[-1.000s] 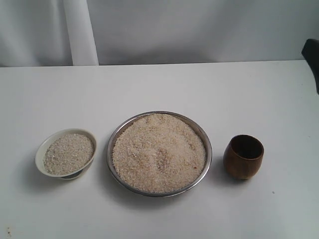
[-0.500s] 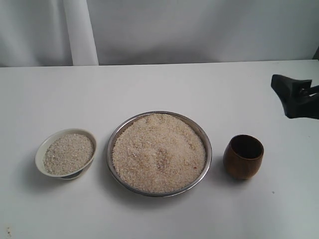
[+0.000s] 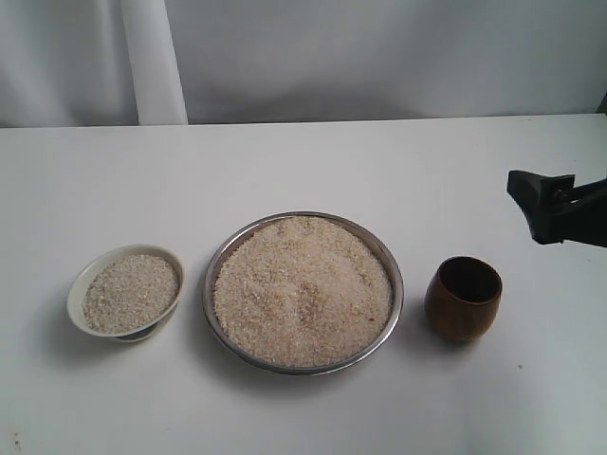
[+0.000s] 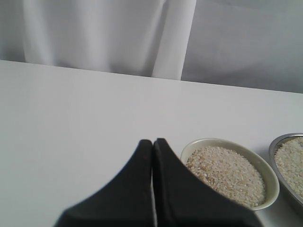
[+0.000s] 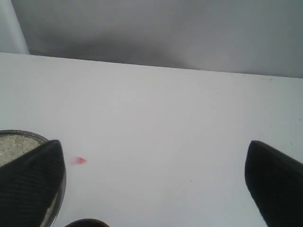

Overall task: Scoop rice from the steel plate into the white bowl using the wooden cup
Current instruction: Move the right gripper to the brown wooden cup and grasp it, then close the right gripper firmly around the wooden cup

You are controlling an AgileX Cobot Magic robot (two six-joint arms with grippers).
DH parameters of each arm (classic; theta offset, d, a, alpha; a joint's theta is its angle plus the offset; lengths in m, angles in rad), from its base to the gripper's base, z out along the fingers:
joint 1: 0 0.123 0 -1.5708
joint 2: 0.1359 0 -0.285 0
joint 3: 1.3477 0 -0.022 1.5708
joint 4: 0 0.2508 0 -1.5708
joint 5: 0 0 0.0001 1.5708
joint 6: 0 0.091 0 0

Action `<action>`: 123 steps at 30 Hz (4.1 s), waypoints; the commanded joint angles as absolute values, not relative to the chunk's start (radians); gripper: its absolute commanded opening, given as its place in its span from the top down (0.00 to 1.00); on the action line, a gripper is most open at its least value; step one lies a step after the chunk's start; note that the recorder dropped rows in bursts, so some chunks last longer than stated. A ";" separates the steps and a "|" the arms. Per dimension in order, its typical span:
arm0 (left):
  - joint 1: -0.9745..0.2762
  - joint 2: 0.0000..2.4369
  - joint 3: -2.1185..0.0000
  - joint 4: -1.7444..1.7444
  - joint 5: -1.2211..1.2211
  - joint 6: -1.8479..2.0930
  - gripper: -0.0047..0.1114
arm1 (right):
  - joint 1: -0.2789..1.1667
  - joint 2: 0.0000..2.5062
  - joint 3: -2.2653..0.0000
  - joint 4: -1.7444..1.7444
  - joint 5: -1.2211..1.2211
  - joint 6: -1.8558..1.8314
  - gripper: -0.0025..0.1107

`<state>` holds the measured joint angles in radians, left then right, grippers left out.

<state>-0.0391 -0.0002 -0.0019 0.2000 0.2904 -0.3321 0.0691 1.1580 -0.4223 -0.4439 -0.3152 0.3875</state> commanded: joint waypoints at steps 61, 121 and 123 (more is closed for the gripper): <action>-0.041 0.000 0.000 0.199 0.285 -0.336 0.96 | 0.070 1.981 -0.375 -0.453 -1.029 0.126 0.20; -0.041 0.000 0.000 0.199 0.285 -0.336 0.96 | 0.070 1.977 -0.456 -0.458 -0.847 0.073 0.96; -0.041 0.000 0.000 0.199 0.285 -0.336 0.96 | 0.070 1.959 -0.456 -0.476 -0.850 0.073 0.98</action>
